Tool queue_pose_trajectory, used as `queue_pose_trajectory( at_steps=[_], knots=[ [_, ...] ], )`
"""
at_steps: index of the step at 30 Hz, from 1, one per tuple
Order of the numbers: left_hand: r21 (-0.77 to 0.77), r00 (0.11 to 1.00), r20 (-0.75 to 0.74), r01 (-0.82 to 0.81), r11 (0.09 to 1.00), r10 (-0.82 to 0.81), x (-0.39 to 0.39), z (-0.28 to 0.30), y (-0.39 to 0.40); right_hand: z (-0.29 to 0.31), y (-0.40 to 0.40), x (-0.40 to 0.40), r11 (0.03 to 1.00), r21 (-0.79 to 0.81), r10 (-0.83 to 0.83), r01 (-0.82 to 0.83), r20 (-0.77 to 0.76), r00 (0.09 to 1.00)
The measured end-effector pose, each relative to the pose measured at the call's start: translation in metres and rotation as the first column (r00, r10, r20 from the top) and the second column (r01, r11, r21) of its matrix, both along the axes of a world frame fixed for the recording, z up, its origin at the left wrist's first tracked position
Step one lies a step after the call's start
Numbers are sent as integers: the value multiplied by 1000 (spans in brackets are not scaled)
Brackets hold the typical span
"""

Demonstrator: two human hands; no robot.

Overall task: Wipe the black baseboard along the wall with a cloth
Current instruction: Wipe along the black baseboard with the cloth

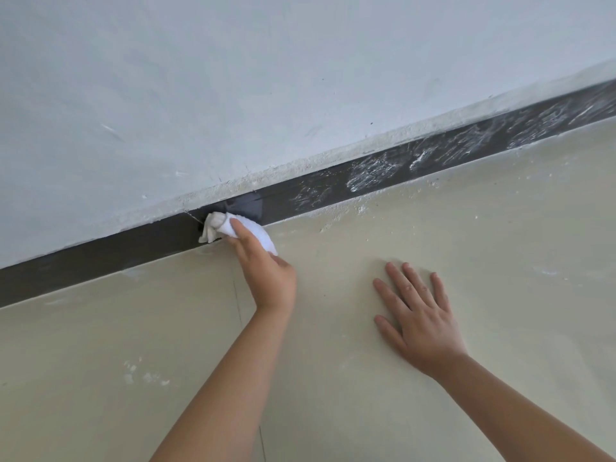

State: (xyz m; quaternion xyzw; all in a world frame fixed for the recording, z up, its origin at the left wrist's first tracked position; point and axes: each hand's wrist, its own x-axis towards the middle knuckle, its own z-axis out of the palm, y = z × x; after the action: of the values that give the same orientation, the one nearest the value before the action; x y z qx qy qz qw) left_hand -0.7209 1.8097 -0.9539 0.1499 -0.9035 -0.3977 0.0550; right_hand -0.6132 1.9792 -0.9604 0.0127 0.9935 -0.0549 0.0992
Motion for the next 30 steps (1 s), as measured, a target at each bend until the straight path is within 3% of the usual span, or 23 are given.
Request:
queue_pose_trajectory(
  at_steps=[7,14,18,21,23,25,26,28,29,30],
  knots=[
    [63,992,105,64,996,-70,-2,-1,37,1,0,0,1000,-8,-6,6,14,1000],
    [107,919,90,375,921,-385,10,14,53,1,1,0,999,-33,-6,6,13,1000],
    [163,818,96,549,820,-567,19,24,33,3,2,1,999,-48,16,-15,37,999],
    [222,808,118,546,808,-578,27,34,14,2,4,2,991,-123,52,-45,51,997],
    [296,823,115,506,810,-556,26,47,-1,3,3,1,960,-280,-7,17,38,999],
    [425,799,95,507,750,-594,22,62,-17,10,-1,-2,827,-533,-209,177,0,978],
    [486,787,82,504,714,-611,20,70,-24,18,-4,-6,688,-673,-319,271,55,946],
    [592,787,57,469,656,-615,14,82,-33,38,-13,-18,211,-871,-356,444,355,865],
    [621,787,49,459,636,-615,11,86,-34,44,-15,-23,-53,-869,-279,493,487,828],
    [628,782,47,461,627,-622,9,90,-34,50,-17,-28,-237,-822,-197,517,562,803]
  ],
)
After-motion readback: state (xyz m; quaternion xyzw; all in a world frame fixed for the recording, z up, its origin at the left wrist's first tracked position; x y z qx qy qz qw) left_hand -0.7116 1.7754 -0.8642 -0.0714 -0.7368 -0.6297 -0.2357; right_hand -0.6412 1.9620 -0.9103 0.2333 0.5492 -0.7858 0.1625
